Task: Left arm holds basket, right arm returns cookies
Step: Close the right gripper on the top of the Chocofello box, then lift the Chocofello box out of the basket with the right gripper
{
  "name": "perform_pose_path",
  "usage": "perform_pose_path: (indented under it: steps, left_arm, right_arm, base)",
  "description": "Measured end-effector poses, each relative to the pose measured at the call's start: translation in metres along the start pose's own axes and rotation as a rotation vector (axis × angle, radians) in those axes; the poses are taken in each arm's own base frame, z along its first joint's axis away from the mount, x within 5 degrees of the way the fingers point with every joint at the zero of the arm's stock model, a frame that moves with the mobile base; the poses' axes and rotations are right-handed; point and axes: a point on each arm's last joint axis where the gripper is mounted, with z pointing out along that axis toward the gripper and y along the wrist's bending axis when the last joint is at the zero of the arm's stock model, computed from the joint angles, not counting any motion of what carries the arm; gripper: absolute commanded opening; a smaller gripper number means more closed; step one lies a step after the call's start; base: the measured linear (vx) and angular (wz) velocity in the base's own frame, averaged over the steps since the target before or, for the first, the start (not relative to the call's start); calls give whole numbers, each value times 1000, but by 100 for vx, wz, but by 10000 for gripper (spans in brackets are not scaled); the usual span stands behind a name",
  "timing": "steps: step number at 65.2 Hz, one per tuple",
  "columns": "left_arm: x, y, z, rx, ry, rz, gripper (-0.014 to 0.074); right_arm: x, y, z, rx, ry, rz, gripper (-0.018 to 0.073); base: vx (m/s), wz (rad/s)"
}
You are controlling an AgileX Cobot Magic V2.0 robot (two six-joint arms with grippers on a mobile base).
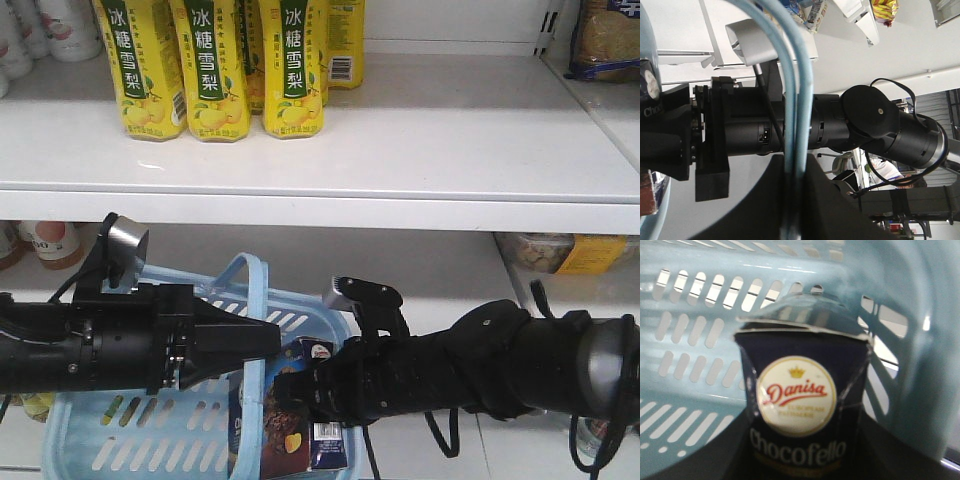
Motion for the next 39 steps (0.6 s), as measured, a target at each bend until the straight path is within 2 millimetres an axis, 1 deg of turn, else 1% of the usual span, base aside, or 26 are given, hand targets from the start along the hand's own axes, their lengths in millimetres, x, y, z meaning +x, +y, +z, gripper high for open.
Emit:
perform_pose_path:
  steps: [11,22,31,39]
  left_arm:
    - [0,0,0,-1,-1,0,-3]
    - [0,0,0,0,-1,-1,-3]
    - [0,-1,0,11,0,-5,-3]
    - [0,-2,0,21,1,-8,-3]
  right_arm:
    - [0,0,0,1,-1,0,118]
    - [-1,1,-3,0,-12,-9,104]
    - [-4,8,-14,-13,-42,-45,105]
    - [-7,16,-30,-29,-83,-98,106]
  base:
    - [0,0]
    - [0,0]
    - [0,0]
    - [0,0]
